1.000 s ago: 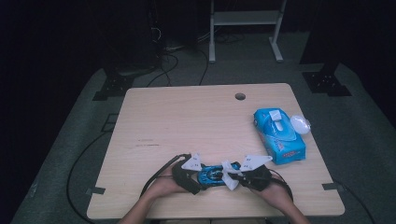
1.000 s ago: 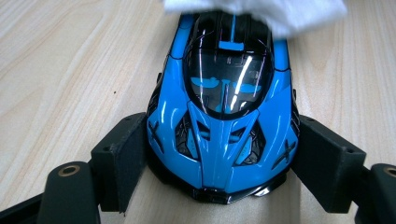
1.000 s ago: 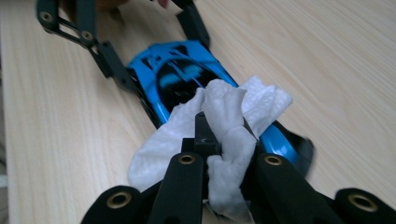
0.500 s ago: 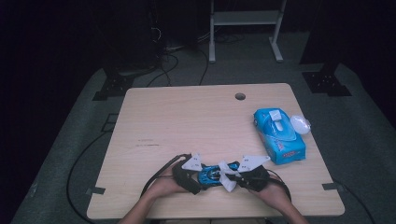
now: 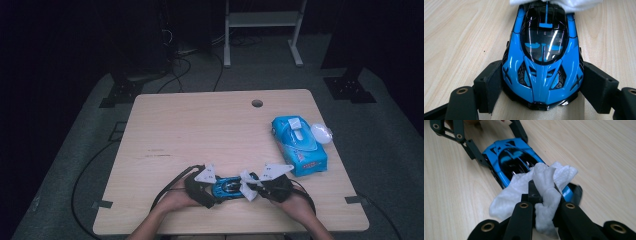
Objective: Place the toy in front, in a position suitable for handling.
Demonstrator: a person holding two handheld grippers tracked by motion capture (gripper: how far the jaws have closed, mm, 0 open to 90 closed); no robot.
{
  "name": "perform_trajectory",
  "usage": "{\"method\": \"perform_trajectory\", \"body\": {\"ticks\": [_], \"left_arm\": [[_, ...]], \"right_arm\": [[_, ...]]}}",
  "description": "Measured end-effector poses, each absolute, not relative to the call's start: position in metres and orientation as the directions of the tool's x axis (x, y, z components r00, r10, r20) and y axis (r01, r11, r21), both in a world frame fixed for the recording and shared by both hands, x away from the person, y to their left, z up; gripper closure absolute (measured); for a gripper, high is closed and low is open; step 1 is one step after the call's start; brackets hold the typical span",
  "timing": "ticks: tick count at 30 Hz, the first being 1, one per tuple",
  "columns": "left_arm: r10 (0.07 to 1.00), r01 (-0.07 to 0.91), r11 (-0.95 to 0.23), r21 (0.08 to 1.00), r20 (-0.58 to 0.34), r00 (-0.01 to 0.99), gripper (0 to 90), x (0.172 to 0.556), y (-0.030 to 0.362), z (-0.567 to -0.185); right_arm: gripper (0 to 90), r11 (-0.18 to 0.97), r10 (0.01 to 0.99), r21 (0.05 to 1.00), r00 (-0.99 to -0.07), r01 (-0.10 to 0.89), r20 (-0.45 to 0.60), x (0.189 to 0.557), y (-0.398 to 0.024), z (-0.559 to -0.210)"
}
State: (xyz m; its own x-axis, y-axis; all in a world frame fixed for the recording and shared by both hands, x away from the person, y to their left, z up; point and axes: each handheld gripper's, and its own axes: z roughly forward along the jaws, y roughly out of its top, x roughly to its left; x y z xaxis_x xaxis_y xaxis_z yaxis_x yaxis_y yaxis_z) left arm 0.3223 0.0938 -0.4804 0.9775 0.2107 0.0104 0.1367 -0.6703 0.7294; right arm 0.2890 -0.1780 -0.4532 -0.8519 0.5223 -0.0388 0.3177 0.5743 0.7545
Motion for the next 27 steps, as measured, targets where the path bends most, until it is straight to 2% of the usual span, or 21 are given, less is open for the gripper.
{"method": "perform_trajectory", "body": {"ticks": [18,27], "left_arm": [[0.220,0.142,-0.674,0.725,0.013,0.975,22.7,0.320,0.101,-0.480],[0.222,0.146,-0.669,0.729,0.008,0.975,22.8,0.320,0.100,-0.480]], "right_arm": [[84.2,0.570,0.526,0.754,-0.850,0.326,-0.030,0.287,-0.178,-0.452],[84.2,0.613,0.431,0.749,-0.901,0.250,-0.052,0.288,-0.136,-0.445]]}}
